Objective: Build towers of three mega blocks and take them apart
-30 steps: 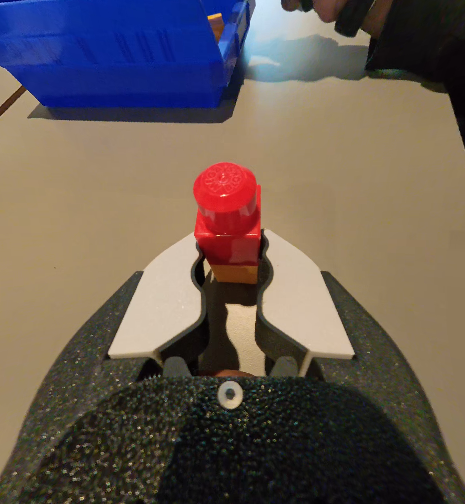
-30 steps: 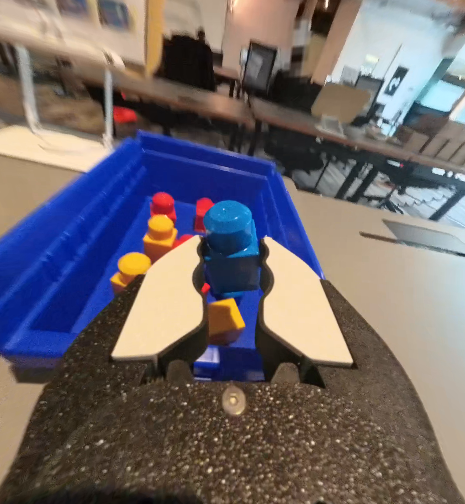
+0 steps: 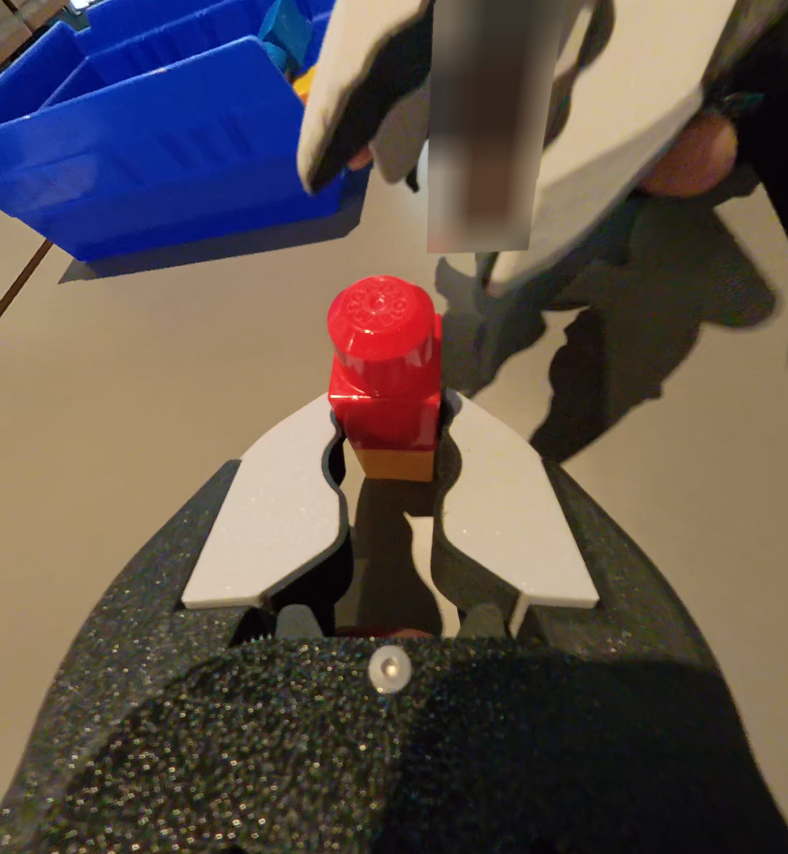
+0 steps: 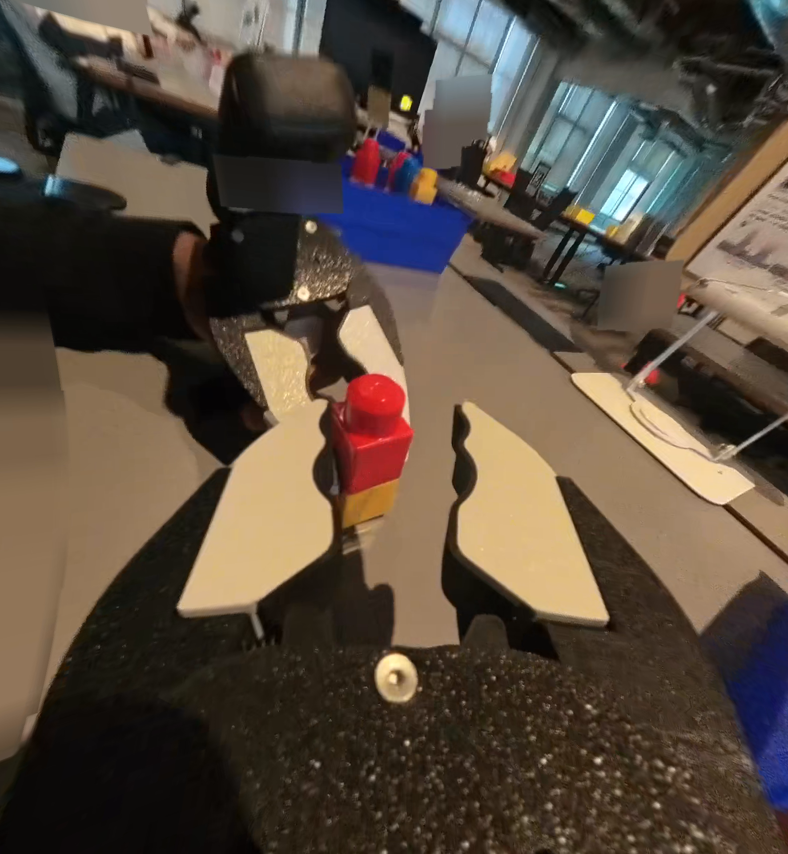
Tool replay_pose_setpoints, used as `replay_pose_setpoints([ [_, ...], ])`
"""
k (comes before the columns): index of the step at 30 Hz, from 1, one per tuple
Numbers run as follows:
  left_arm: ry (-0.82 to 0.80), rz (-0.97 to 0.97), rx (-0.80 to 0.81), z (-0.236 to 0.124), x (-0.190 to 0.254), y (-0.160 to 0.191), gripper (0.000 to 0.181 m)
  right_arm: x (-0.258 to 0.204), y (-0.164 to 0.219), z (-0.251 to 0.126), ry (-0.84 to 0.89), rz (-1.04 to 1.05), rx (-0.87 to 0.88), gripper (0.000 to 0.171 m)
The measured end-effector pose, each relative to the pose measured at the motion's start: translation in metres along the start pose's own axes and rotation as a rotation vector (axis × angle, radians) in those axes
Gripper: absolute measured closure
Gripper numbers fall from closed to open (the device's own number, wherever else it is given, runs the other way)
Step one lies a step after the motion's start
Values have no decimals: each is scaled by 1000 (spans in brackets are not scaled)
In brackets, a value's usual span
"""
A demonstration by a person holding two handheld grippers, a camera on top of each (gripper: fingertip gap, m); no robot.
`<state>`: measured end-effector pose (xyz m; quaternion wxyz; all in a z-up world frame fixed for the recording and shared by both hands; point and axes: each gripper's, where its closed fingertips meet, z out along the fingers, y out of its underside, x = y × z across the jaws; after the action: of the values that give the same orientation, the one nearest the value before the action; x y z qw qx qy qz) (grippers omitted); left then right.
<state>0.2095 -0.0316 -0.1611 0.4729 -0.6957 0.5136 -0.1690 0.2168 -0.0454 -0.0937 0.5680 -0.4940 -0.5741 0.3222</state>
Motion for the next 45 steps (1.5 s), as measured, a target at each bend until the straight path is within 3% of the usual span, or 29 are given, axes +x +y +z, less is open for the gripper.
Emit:
replay_pose_setpoints([
  [1, 6, -2, 1, 0, 1, 0, 145, -6, 4, 2, -37, 15, -17, 123],
  [3, 35, -9, 4, 0, 5, -1, 145, -17, 13, 6, -118, 73, -59, 121],
  [11, 168, -51, -16, -1, 24, 0, 144, -30, 28, 14, -149, 31, -149, 115],
  [14, 231, -59, -108, 1, 35, 13, 145, -29, 28, 13, -156, 48, -145, 132],
  [23, 209, -32, -173, 6, 36, 21, 143, -30, 30, 14, -170, 63, -156, 132],
  [28, 210, -27, -170, 7, 36, 21, 145, -34, 36, 19, -181, 42, -203, 123],
  [36, 222, -18, -167, 7, 38, 20, 145, -36, 35, 22, -165, 18, -204, 129],
  [45, 229, -34, -170, 7, 38, 20, 145, -33, 28, 22, -28, -226, -194, 128],
])
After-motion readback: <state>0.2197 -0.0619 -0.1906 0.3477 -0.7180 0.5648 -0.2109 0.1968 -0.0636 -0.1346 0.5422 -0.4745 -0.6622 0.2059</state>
